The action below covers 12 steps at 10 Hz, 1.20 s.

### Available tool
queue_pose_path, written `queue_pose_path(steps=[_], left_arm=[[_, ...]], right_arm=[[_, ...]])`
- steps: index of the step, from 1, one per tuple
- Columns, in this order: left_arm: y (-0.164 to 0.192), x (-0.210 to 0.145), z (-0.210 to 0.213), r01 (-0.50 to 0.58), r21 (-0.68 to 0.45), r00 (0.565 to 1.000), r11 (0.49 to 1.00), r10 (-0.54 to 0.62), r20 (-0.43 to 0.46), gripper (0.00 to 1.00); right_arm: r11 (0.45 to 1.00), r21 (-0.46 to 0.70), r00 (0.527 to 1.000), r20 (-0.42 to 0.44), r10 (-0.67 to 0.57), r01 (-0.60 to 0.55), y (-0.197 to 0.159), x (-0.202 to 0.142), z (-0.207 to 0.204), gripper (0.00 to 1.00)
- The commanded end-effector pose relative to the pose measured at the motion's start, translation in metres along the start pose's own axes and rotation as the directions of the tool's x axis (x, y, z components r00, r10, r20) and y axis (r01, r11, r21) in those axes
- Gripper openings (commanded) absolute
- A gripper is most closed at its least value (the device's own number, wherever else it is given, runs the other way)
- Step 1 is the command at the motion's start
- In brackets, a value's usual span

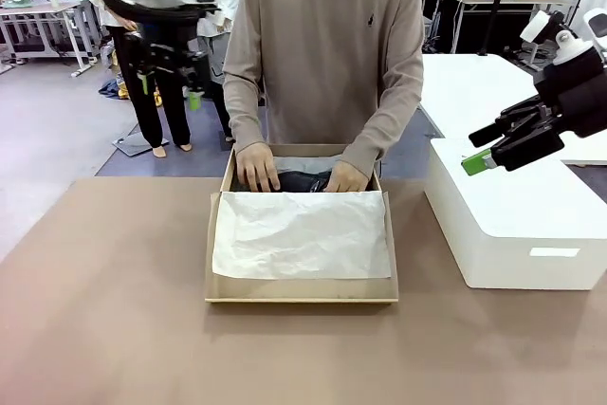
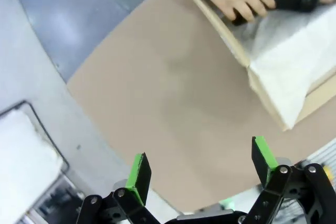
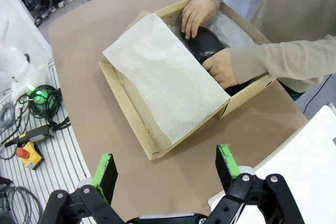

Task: Pack the shoes into the box.
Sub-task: Close the Shoes Box.

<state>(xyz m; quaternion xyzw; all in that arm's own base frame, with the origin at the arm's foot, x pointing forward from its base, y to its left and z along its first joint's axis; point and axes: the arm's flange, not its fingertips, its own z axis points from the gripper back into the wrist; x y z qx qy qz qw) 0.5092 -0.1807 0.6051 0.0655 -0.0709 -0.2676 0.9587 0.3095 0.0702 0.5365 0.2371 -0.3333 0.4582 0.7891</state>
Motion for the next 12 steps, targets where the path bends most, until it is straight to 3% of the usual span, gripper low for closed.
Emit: queue_pose_path(steps=[1,2,4,5,6,7,8,12], left_arm=[[0.026,-0.035,-0.014,0.258,-0.09,0.966,0.962,-0.253,0.061,1.0],[0.044,-0.045,-0.016,0.36,-0.079,0.933,0.93,-0.357,0.047,1.0],[0.067,-0.061,-0.022,0.599,-0.024,0.801,0.8,-0.598,0.031,1.0],[0.074,-0.067,-0.025,0.686,-0.007,0.727,0.728,-0.685,0.051,1.0],[0.08,-0.07,-0.026,0.721,0.007,0.69,0.692,-0.72,0.074,1.0],[0.084,-0.069,-0.027,0.692,0.01,0.717,0.721,-0.69,0.096,1.0],[0.076,-0.059,-0.024,0.673,-0.038,0.74,0.739,-0.672,0.041,1.0],[0.076,-0.059,-0.024,0.673,-0.038,0.74,0.739,-0.672,0.041,1.0]], right_arm=[[1.0,0.021,0.999,0.03,0.016,-0.017,-0.003,0.002,-0.001,1.0],[1.0,0.021,0.999,0.03,0.016,-0.017,-0.003,0.002,-0.001,1.0],[1.0,0.021,0.999,0.03,0.016,-0.017,-0.003,0.002,-0.001,1.0],[1.0,0.021,0.999,0.03,0.016,-0.017,-0.003,0.002,-0.001,1.0],[1.0,0.021,0.999,0.03,0.016,-0.017,-0.003,0.002,-0.001,1.0],[1.0,0.021,0.999,0.03,0.016,-0.017,-0.003,0.002,-0.001,1.0],[1.0,0.021,0.999,0.03,0.016,-0.017,-0.003,0.002,-0.001,1.0],[1.0,0.021,0.999,0.03,0.016,-0.017,-0.003,0.002,-0.001,1.0]])
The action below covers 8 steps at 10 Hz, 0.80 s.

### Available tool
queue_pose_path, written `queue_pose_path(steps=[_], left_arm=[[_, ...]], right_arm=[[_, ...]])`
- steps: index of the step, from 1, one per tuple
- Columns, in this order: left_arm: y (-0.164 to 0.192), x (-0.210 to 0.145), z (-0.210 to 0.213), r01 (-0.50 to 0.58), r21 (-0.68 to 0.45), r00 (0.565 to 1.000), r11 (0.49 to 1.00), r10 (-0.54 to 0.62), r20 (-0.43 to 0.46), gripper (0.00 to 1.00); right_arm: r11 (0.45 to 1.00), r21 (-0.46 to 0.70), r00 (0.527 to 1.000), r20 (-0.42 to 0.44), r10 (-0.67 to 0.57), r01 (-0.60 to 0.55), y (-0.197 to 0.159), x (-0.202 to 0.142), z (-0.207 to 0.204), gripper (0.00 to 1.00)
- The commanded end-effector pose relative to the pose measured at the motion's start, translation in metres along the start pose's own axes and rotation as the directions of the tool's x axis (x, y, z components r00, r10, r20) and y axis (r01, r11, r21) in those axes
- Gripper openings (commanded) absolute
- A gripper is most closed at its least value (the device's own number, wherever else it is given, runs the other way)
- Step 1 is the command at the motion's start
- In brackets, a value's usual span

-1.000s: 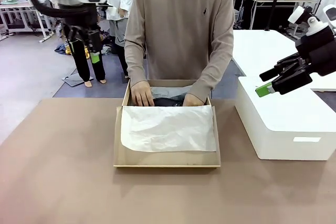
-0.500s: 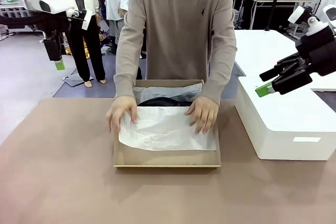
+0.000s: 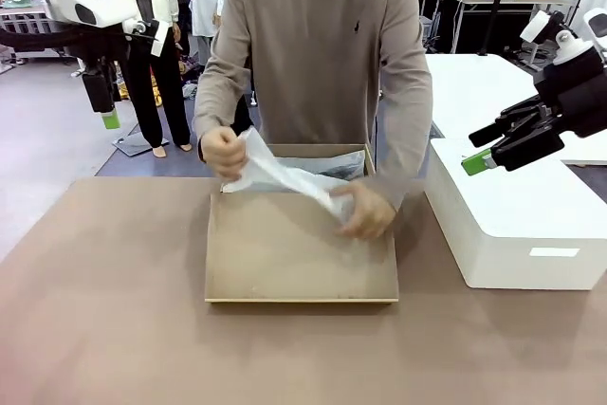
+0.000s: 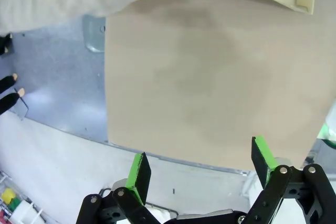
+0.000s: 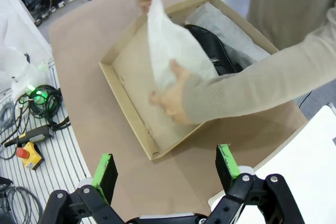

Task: Pack the shoes into the box.
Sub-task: Close the Shoes Box.

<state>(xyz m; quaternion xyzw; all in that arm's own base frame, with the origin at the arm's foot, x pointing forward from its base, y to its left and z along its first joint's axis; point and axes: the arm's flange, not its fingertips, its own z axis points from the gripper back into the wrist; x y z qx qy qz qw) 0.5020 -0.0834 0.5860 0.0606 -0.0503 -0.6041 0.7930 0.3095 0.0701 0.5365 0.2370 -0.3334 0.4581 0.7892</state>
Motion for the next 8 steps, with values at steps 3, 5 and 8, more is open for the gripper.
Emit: queue_pose_path(steps=[3,5,8], left_arm=[[0.001,-0.005,0.0,-0.007,-0.019,1.0,1.0,0.007,0.006,0.78],[0.007,-0.024,0.002,0.007,-0.059,0.997,0.998,-0.002,0.076,0.4],[0.016,-0.035,0.008,0.083,-0.053,0.989,0.995,-0.076,0.128,0.0]], right_arm=[[1.0,0.021,0.999,0.03,0.016,-0.017,-0.003,0.002,-0.001,1.0],[1.0,0.021,0.999,0.03,0.016,-0.017,-0.003,0.002,-0.001,1.0],[1.0,0.021,0.999,0.03,0.016,-0.017,-0.003,0.002,-0.001,1.0]])
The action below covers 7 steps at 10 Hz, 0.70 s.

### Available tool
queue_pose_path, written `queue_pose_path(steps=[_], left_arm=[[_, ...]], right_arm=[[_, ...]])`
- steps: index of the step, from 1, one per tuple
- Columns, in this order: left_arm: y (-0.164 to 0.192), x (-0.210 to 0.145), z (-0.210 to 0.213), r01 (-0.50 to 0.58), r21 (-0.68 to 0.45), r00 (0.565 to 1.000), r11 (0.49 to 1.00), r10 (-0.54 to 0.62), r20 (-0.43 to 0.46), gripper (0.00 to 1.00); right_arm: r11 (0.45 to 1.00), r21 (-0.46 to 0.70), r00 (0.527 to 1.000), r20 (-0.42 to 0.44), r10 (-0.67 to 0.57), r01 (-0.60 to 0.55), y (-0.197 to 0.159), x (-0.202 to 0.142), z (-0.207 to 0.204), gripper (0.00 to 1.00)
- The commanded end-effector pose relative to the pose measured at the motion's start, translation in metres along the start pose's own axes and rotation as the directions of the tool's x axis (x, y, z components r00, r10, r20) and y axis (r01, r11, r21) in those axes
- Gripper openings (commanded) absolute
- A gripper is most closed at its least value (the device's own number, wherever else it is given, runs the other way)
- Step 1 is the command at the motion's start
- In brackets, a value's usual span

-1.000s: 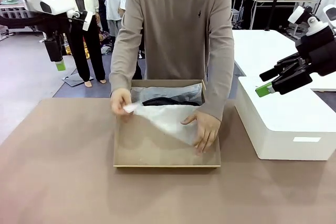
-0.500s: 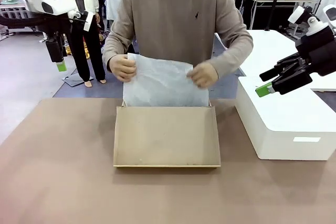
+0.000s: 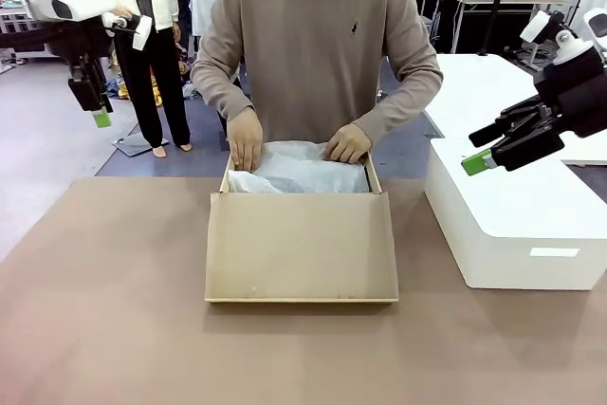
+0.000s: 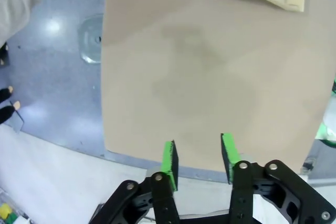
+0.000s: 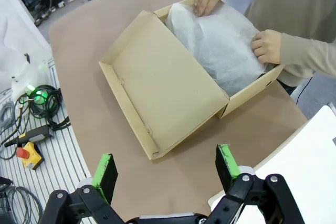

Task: Pack the shoes into the box.
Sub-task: Close the Shoes Box.

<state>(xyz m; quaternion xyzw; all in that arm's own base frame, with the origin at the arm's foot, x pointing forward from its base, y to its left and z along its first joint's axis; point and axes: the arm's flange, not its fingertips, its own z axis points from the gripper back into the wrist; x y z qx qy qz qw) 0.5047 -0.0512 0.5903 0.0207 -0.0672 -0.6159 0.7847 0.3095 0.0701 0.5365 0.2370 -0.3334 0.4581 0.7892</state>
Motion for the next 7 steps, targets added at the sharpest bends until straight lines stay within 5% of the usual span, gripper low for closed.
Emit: queue_pose_path(steps=[1,7], left_arm=[[0.008,-0.007,0.008,0.09,-0.017,0.993,0.996,-0.088,0.079,0.0],[0.02,-0.009,0.008,0.157,-0.107,0.97,0.982,-0.133,0.202,0.0]], right_arm=[[1.0,0.021,0.999,0.03,0.016,-0.017,-0.003,0.002,-0.001,1.0],[1.0,0.021,0.999,0.03,0.016,-0.017,-0.003,0.002,-0.001,1.0]])
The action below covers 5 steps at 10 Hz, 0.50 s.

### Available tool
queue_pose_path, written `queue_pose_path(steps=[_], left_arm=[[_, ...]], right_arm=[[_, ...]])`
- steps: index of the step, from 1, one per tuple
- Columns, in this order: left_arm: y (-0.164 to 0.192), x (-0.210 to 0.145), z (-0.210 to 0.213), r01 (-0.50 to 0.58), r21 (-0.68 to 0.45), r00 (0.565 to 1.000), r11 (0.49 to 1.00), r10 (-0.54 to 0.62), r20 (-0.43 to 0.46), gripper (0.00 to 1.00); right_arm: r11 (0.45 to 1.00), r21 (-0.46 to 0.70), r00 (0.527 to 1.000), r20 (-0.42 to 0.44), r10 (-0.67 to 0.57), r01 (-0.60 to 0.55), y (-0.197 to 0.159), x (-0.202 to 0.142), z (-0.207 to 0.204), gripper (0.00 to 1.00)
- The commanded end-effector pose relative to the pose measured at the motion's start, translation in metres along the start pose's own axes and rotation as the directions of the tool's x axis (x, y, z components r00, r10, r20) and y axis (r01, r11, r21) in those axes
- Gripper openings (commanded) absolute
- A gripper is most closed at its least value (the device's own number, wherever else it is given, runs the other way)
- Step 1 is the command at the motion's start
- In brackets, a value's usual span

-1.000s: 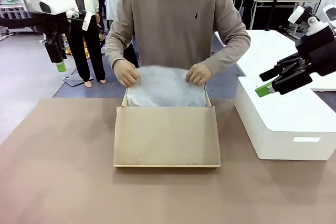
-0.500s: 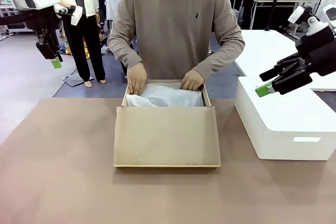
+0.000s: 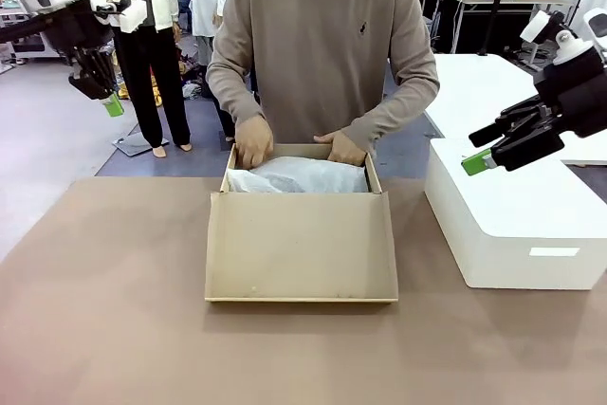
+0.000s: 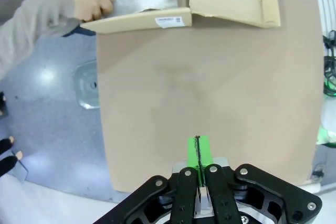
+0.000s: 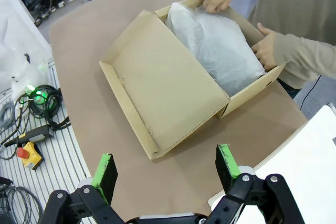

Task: Pack the shoes into the box.
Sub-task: Close the Shoes Box.

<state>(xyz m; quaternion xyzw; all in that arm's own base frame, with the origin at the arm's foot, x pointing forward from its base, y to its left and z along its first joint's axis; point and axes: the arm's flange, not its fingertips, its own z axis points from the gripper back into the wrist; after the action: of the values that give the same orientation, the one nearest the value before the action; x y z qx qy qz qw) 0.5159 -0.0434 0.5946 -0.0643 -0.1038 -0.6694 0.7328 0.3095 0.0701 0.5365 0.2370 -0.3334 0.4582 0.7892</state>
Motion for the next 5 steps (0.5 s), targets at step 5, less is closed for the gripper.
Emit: queue_pose_path(steps=[5], left_arm=[[0.0,0.0,0.0,0.0,0.0,1.0,1.0,0.0,0.0,0.0]], right_arm=[[1.0,0.021,0.999,0.03,0.016,-0.017,-0.0028,0.0018,-0.0012,1.0]])
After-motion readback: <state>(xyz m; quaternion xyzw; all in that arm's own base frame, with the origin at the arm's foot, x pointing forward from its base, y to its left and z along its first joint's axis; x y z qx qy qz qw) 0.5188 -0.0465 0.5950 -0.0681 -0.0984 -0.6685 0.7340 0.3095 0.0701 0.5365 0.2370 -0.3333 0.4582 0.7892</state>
